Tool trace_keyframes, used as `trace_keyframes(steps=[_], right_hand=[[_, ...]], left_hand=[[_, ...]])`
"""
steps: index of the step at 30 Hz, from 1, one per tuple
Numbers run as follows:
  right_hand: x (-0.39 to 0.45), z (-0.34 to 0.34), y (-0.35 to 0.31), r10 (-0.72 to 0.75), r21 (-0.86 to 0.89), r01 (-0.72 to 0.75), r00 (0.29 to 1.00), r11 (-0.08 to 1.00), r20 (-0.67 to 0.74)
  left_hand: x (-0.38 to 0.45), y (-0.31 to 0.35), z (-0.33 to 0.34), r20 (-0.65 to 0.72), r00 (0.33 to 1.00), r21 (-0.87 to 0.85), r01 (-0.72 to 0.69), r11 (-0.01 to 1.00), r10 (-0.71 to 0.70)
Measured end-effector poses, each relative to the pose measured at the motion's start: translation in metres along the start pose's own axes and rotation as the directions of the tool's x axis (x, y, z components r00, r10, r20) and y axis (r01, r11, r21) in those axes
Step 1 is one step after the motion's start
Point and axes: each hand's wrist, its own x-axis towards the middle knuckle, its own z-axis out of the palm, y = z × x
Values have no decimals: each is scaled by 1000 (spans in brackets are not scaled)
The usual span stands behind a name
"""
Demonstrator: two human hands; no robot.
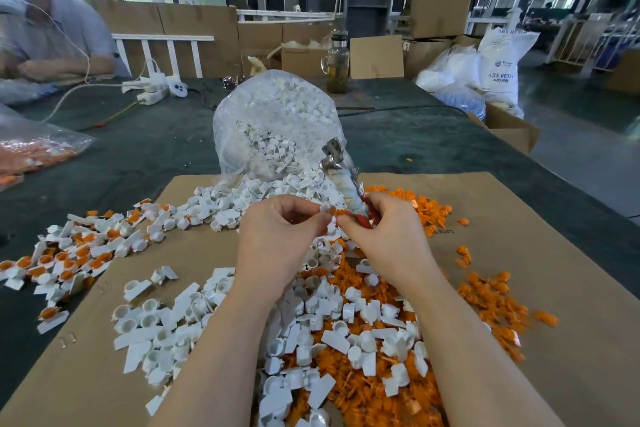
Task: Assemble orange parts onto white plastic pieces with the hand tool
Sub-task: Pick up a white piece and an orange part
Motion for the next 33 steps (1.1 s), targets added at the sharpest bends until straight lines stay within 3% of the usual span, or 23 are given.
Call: trace_keyframes(steps=[3, 6, 9, 12, 16, 18, 20, 22, 24, 26, 28, 30, 33], right_hand=[[2, -7, 6, 37, -80, -38, 999, 996, -17], [7, -21, 22, 191, -169, -212, 972, 963, -134], [9, -36, 41, 403, -140, -455, 868, 879, -291], [8, -48, 57, 516, -120, -620, 732, 776, -445], [7, -53, 66, 586, -49, -707, 621, 706, -521], [8, -52, 66, 582, -44, -717, 599, 696, -550], [8, -52, 63, 549, -63, -693, 620, 718, -560], [8, -50, 58, 497, -75, -590, 735, 804, -462], [8, -45, 51, 444, 5, -454, 869, 891, -220], [7, -39, 41, 331, -19, -331, 943, 943, 25], [6, -30, 31, 180, -166, -144, 957, 976, 226], [4, -22, 20, 87, -199, -10, 921, 980, 380], [3, -14, 13, 44, -245, 77, 890, 967, 454]], left_hand=[[4, -4, -5, -92, 995, -36, 42, 999, -45], [6, -5, -9, -105, 990, -105, 86, 991, -97], [7, -5, -9, -105, 989, -117, 96, 989, -108], [7, -7, -9, -100, 988, -132, 103, 986, -116], [8, -8, -10, -100, 988, -172, 101, 980, -120], [9, -9, -11, -101, 987, -188, 105, 977, -126], [10, -10, -10, -105, 986, -200, 106, 974, -129], [10, -10, -10, -116, 984, -208, 107, 972, -134], [11, -10, -10, -128, 982, -216, 108, 970, -137], [11, -10, -11, -138, 980, -231, 106, 967, -141], [11, -10, -11, -146, 979, -247, 101, 964, -140], [11, -10, -12, -164, 977, -262, 93, 960, -140], [12, -10, -13, -198, 970, -278, 82, 957, -141]])
